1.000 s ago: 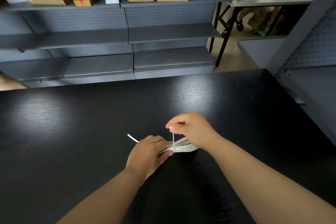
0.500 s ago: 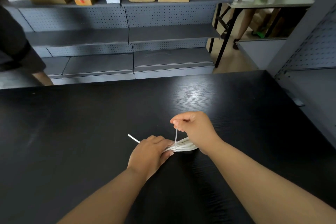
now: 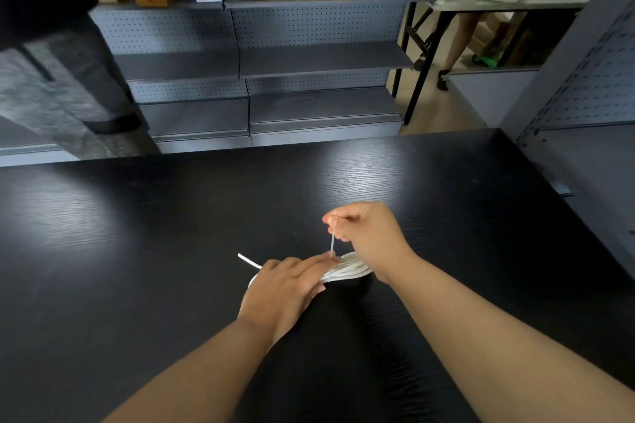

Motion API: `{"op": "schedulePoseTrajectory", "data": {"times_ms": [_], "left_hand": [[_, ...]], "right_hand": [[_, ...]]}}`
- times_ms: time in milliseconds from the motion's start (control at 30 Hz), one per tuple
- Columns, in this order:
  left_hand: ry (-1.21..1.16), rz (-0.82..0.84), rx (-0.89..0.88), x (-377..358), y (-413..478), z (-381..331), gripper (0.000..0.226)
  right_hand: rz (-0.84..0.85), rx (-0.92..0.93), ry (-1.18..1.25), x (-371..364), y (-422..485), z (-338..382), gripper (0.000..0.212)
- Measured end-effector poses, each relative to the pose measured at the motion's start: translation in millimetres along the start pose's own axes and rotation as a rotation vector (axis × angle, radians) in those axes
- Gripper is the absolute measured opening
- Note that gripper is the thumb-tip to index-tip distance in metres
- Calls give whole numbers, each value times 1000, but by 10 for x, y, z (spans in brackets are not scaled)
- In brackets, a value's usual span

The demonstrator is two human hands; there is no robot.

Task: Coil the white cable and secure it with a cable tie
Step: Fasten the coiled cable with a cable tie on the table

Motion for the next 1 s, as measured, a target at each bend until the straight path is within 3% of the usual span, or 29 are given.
{"op": "schedulePoseTrajectory", "data": {"times_ms": [600, 767, 900, 1000], "left_hand": [[-23, 46, 7, -30, 2, 38, 33], [-26, 77, -49, 7, 4, 41, 34], [-25, 56, -103, 88, 6, 75, 32], [4, 85, -114, 134, -38, 159, 34]], "right_hand": [[2, 48, -10, -63, 77, 83, 17], [127, 32, -42, 35, 84, 84, 24], [292, 27, -392, 167, 49, -203, 52], [408, 133, -721, 176, 1, -447, 67]]}}
Point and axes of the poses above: each hand's wrist, its own y-axis towards the middle knuckle, its own x-axis out of the back of the hand, z = x × y, the point moved 4 cm from there along y, towards the middle knuckle, and after that the axes turned 11 degrees about -z, right-handed, at the moved point
